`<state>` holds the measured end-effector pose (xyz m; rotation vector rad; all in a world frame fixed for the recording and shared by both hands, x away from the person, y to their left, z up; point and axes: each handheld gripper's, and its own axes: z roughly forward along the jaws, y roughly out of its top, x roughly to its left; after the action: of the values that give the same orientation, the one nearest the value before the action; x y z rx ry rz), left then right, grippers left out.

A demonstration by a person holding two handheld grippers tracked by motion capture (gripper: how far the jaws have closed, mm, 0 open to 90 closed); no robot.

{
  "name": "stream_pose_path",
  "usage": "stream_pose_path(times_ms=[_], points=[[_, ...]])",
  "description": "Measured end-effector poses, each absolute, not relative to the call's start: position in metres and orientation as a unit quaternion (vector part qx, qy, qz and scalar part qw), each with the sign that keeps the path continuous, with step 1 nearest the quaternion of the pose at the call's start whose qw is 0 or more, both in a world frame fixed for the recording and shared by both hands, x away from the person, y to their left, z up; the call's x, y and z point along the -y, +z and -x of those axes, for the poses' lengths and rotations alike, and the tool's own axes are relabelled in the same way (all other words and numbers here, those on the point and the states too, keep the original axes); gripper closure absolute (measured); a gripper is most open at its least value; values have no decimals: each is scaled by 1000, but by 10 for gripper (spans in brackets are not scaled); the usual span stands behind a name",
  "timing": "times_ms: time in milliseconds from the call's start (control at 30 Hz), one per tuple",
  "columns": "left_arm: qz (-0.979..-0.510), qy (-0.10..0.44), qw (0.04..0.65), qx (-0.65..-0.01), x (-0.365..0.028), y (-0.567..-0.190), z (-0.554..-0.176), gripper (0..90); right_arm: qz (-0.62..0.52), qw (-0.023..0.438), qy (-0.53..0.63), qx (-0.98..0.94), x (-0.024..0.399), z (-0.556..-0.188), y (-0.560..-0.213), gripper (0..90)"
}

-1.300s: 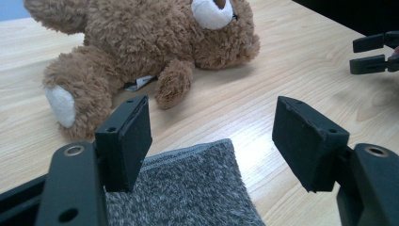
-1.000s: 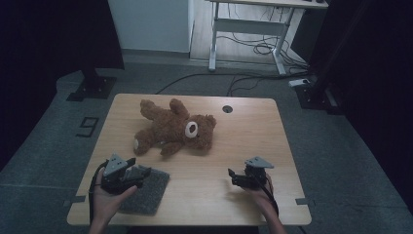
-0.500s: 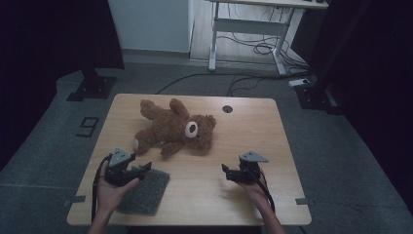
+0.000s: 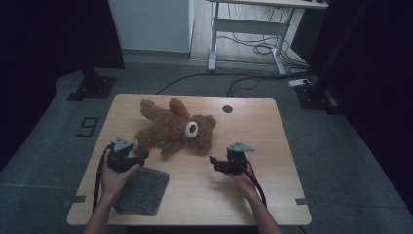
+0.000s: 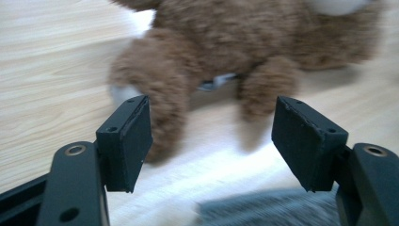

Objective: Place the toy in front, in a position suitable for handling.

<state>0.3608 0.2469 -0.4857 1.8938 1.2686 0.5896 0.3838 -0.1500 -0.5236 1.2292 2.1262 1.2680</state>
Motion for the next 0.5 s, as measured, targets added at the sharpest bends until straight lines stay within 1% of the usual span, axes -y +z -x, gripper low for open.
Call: stream_pose_path(times_ms=[100,233,333,500], points=[[-744,238,372,-501,-250,-489,-372,291,-437,184,453,-755,145,-390,-526,170],[-747,239,368,-500,-251,-492,-385,284,-446,168,459,-750,140,-403,-527,173],[-730,227,377,-522,-252,-500,-402,271,-444,167,464,-748,133,-409,-527,172],[-738,238,361,-518,-250,-506,-415,260,-435,164,457,-758,119,-418,-527,166]])
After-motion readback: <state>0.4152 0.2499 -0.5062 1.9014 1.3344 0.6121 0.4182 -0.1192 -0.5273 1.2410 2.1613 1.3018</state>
